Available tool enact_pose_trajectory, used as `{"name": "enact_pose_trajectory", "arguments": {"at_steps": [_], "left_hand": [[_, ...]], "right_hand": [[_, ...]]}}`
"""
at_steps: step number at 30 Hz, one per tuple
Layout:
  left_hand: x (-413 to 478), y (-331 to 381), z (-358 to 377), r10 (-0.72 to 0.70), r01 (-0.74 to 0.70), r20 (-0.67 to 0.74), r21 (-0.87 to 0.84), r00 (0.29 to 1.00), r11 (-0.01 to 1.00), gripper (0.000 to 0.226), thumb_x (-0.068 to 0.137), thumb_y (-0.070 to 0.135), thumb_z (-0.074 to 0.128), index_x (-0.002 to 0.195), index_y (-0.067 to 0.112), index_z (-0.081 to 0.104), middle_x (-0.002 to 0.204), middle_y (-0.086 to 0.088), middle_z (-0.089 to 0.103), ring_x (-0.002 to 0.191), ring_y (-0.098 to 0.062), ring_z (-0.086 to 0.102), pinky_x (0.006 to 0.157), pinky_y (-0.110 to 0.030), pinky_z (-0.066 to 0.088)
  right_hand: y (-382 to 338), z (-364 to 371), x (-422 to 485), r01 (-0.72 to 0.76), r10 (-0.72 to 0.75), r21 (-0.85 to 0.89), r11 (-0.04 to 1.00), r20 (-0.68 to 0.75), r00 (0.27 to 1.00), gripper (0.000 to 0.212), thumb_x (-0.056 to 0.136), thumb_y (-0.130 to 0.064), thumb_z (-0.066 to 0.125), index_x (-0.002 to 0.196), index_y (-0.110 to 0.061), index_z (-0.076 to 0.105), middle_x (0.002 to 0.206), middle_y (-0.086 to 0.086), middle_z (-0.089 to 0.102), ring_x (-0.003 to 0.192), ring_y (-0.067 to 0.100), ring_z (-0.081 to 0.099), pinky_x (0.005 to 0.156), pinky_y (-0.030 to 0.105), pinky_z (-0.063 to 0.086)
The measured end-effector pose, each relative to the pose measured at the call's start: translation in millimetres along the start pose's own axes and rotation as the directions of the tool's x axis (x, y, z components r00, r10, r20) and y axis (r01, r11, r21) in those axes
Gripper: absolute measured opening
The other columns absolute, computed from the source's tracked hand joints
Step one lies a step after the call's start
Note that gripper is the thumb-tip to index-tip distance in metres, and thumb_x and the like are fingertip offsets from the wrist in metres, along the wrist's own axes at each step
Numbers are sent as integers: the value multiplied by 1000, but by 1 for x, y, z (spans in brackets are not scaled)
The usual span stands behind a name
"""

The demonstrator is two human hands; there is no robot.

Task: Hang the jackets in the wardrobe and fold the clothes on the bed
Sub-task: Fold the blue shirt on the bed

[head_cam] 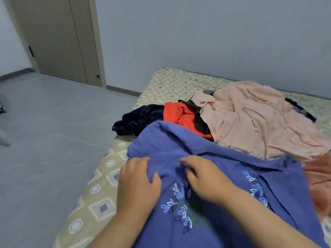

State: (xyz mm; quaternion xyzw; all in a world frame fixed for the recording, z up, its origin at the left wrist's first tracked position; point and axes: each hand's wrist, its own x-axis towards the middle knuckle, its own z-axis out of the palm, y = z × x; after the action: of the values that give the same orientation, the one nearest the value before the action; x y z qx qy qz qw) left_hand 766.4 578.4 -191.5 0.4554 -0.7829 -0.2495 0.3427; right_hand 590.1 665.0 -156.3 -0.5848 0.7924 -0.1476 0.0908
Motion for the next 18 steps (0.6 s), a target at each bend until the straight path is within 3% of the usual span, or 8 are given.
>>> {"name": "enact_pose_trajectory", "arguments": {"at_steps": [2, 6, 8, 9, 11, 15, 16, 18], "left_hand": [[31, -18, -10, -295, 293, 106, 36, 949, 955, 37, 75, 29, 73, 104, 11, 60, 105, -12, 62, 105, -39, 55, 91, -45, 46], [61, -26, -3, -359, 374, 209, -35, 910, 927, 48, 70, 43, 75, 103, 16, 54, 104, -5, 62, 103, -33, 56, 85, -41, 48], [73, -27, 2, -399, 434, 242, -116, 884, 893, 41, 72, 40, 73, 99, 19, 52, 96, 0, 62, 93, -28, 60, 76, -39, 51], [78, -28, 5, -406, 459, 284, -150, 869, 876, 28, 74, 34, 70, 92, 22, 52, 86, 4, 62, 80, -23, 61, 68, -35, 50], [87, -31, 9, -389, 465, 348, -168, 853, 869, 11, 77, 21, 59, 74, 22, 48, 65, 8, 55, 56, -17, 50, 52, -28, 40], [101, -39, 9, -379, 459, 310, -249, 872, 853, 13, 87, 19, 49, 75, 17, 45, 71, 3, 53, 58, -17, 47, 51, -30, 30], [103, -40, 8, -379, 468, 317, -283, 869, 837, 14, 90, 20, 48, 77, 17, 44, 72, 2, 53, 58, -16, 47, 50, -30, 30], [107, -42, 5, -411, 561, 397, -423, 821, 712, 20, 90, 16, 55, 74, 15, 42, 68, 1, 52, 54, -15, 45, 50, -27, 32]], "right_hand": [[2, -3, 32, -52, 49, -122, 991, -31, 998, 49, 92, -18, 51, 140, -15, 47, 144, 8, 46, 133, 29, 43, 106, 40, 39], [27, -16, 68, -219, 171, -342, 914, -165, 971, 79, 86, -10, 51, 157, -19, 19, 163, 19, 1, 147, 37, 17, 112, 45, 36], [37, -27, 83, -190, 119, -350, 918, -215, 969, 68, 86, -4, 51, 149, -21, 31, 156, 20, 21, 137, 40, 31, 105, 45, 41], [39, -33, 92, -147, 57, -349, 926, -256, 965, 52, 85, 0, 50, 134, -17, 43, 140, 20, 40, 123, 40, 43, 95, 44, 45], [39, -46, 112, -139, 22, -376, 916, -299, 954, 28, 79, 6, 48, 103, -7, 55, 108, 15, 51, 98, 38, 49, 78, 41, 43], [28, -42, 136, -336, 261, -527, 781, -215, 941, 25, 82, -5, 49, 106, -10, 53, 117, 16, 53, 105, 38, 50, 92, 44, 39], [24, -37, 136, -374, 279, -552, 746, -250, 927, 25, 81, -5, 50, 105, -11, 53, 118, 16, 52, 107, 38, 50, 94, 45, 37], [7, -28, 134, -367, 164, -432, 824, -439, 884, 26, 73, 1, 49, 97, -5, 56, 115, 20, 54, 103, 43, 50, 90, 47, 38]]}}
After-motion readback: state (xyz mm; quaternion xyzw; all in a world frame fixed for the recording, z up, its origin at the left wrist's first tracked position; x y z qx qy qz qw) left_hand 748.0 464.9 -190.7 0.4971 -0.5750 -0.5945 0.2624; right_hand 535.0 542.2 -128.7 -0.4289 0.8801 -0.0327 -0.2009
